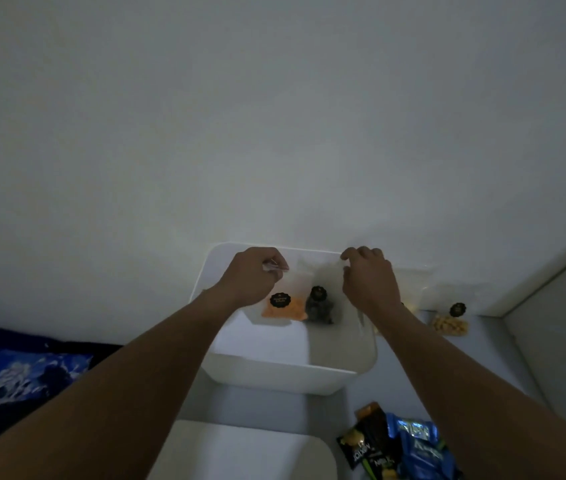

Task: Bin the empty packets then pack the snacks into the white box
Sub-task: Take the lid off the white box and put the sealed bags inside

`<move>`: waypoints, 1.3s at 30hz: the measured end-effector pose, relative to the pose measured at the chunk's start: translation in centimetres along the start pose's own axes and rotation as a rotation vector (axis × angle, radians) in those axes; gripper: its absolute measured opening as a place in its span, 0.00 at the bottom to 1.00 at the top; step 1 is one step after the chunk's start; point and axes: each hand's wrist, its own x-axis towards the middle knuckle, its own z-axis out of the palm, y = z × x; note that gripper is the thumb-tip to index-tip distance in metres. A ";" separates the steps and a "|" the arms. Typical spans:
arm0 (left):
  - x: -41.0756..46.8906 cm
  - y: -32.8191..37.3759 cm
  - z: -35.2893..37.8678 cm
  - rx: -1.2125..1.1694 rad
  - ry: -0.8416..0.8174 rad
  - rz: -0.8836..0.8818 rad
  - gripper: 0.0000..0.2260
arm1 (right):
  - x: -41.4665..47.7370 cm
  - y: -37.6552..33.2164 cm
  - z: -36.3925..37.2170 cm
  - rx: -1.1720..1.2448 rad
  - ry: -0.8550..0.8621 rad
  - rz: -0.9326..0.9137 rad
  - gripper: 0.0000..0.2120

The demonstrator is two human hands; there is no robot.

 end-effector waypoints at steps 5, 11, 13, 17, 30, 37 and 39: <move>1.8 0.4 3.7 0.013 -0.063 -0.014 0.06 | -2.4 1.5 -0.3 0.160 -0.124 0.170 0.19; 3.3 0.0 8.3 0.075 -0.081 -0.052 0.09 | -3.6 2.3 0.1 0.213 -0.204 0.182 0.21; 3.7 -0.2 9.4 0.115 -0.076 -0.047 0.11 | -3.6 2.1 0.0 0.222 -0.197 0.183 0.23; 4.3 -0.3 10.6 0.130 -0.030 -0.070 0.06 | -3.6 2.1 -0.3 0.227 -0.202 0.181 0.25; 2.7 3.3 8.9 0.387 0.110 0.088 0.17 | -4.3 4.0 -3.0 0.260 -0.227 0.194 0.25; 2.1 11.2 12.0 0.415 0.139 0.274 0.18 | -5.3 11.1 -5.9 0.213 -0.189 0.225 0.26; 2.2 13.2 14.0 0.453 0.147 0.298 0.19 | -5.4 13.7 -6.1 0.191 -0.167 0.232 0.24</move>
